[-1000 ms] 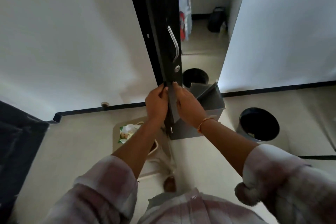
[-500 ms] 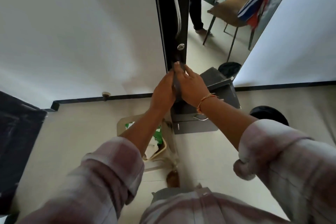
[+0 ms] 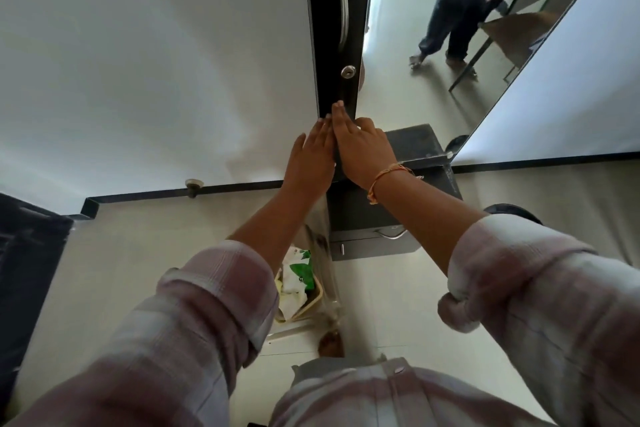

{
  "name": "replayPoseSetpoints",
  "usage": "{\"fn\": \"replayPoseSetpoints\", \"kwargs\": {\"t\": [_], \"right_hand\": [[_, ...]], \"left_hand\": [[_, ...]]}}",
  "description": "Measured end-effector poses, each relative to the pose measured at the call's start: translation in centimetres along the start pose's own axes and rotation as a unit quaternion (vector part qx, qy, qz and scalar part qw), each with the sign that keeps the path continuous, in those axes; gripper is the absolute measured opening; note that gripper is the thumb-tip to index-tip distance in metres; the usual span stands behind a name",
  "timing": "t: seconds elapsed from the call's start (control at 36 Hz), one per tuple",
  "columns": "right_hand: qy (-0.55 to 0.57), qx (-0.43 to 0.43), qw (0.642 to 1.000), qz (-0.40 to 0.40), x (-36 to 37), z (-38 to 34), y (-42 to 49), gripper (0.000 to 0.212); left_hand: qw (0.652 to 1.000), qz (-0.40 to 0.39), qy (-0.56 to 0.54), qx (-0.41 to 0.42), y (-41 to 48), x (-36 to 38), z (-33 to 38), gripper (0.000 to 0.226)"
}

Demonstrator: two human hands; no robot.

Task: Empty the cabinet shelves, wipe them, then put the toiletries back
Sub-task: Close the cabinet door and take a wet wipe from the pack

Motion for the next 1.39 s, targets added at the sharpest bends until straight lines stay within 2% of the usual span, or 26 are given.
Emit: {"fn": "replayPoseSetpoints", "kwargs": {"t": [0.25,0.36,0.44,0.53,0.64,0.75,0.89,0.97,1.03,1.08,1.19,1.39], "right_hand": [[-0.015,0.009,1.0,0.01,0.0,0.2,2.4,0.082],[-0.013,0.012,1.0,0.02,0.9,0.1,2.6,0.088],[0.004,0.012,1.0,0.024,1.4,0.2,2.7,0.093],[0.06,0.019,0.998,0.027,1.7,-0.1,2.5,0.088],[0.124,0.031,0.991,-0.031,3.8,-1.1,1.2,0.076],[0.142,0.035,0.98,-0.138,7.7,-3.2,-1.0,0.073],[0.188,-0.004,0.941,-0.282,13.4,-7.4,-4.6,0.031],[0.172,-0.048,0.919,-0.351,15.8,-9.9,-7.2,0.034],[0.153,-0.071,0.905,-0.39,17.3,-11.4,-8.8,0.04],[0.137,-0.102,0.893,-0.416,18.8,-12.7,-10.3,0.048],[0.124,-0.114,0.881,-0.443,20.9,-14.6,-12.2,0.06],[0.113,-0.126,0.881,-0.441,22.3,-16.2,-12.7,0.052]], "left_hand": [[0.999,-0.018,0.035,0.0,2.1,-0.1,-1.7,0.074],[1.0,-0.013,0.021,0.009,2.1,0.0,-1.9,0.075],[1.0,-0.008,0.003,0.017,2.0,0.2,-2.0,0.075],[1.0,0.001,-0.021,0.015,1.6,0.3,-2.3,0.071],[0.997,0.004,-0.082,-0.011,-0.6,1.5,-3.4,0.06],[0.989,-0.011,-0.132,-0.059,-4.8,3.7,-5.2,0.046],[0.944,0.001,-0.249,-0.214,-12.8,7.7,-8.9,0.015],[0.888,0.002,-0.282,-0.364,-18.6,10.5,-11.8,0.017],[0.859,-0.007,-0.287,-0.424,-22.4,12.5,-13.6,0.016],[0.839,-0.022,-0.287,-0.462,-25.8,14.3,-14.8,0.024],[0.816,-0.033,-0.32,-0.481,-29.3,16.6,-15.3,0.047],[0.813,-0.035,-0.339,-0.472,-28.7,19.0,-15.5,0.059]]}}
Point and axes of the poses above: each hand's wrist, its own y-axis towards the middle knuckle, its own x-axis out of the palm, z = x × y, the point moved 5 cm from there along y, towards the middle knuckle, and after that the axes turned 12 degrees about -y, right-handed, at the moved point
